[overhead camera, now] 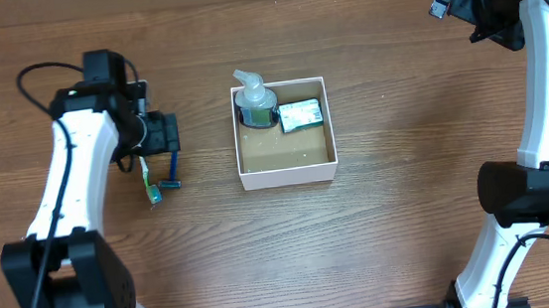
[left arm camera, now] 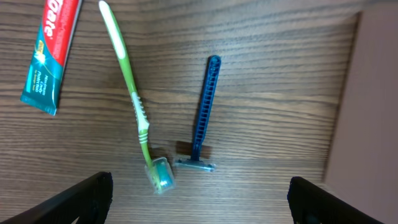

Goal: Pack container
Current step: 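Move the left gripper to the blue razor and grasp its handle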

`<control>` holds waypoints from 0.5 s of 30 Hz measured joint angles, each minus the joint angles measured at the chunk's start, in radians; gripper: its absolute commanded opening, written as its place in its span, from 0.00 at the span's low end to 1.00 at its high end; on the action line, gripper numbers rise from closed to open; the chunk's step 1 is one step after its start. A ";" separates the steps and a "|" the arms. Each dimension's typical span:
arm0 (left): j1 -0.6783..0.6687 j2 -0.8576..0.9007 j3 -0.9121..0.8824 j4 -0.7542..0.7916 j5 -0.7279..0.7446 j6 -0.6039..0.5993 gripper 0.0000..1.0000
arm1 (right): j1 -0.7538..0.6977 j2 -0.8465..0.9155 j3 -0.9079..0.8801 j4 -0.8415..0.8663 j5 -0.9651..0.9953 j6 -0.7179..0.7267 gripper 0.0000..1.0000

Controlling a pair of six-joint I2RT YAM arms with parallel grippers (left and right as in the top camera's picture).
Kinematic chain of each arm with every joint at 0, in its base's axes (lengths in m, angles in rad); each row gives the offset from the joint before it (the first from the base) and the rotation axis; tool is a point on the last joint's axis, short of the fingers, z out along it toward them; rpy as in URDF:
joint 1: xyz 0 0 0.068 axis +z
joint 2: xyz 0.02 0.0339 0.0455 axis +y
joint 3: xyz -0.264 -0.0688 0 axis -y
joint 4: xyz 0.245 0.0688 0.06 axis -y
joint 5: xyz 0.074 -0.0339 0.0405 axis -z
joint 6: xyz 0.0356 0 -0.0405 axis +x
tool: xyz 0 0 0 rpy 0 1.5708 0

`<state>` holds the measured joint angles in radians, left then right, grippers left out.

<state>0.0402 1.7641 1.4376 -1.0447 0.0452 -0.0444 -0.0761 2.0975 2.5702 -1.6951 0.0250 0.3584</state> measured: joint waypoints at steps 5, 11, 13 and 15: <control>-0.061 0.079 0.000 0.026 -0.035 0.001 0.86 | 0.000 0.000 0.000 0.000 0.000 0.000 1.00; -0.096 0.170 0.000 0.036 -0.035 -0.001 0.73 | 0.000 0.000 0.000 0.000 0.000 0.000 1.00; -0.096 0.187 0.000 0.036 -0.035 -0.005 0.70 | 0.000 0.000 0.000 0.000 0.000 0.000 1.00; -0.096 0.205 0.000 0.037 -0.035 -0.005 0.70 | 0.000 0.000 0.000 0.000 0.000 0.000 1.00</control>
<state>-0.0555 1.9694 1.4376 -1.0080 0.0097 -0.0490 -0.0761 2.0975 2.5702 -1.6951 0.0250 0.3584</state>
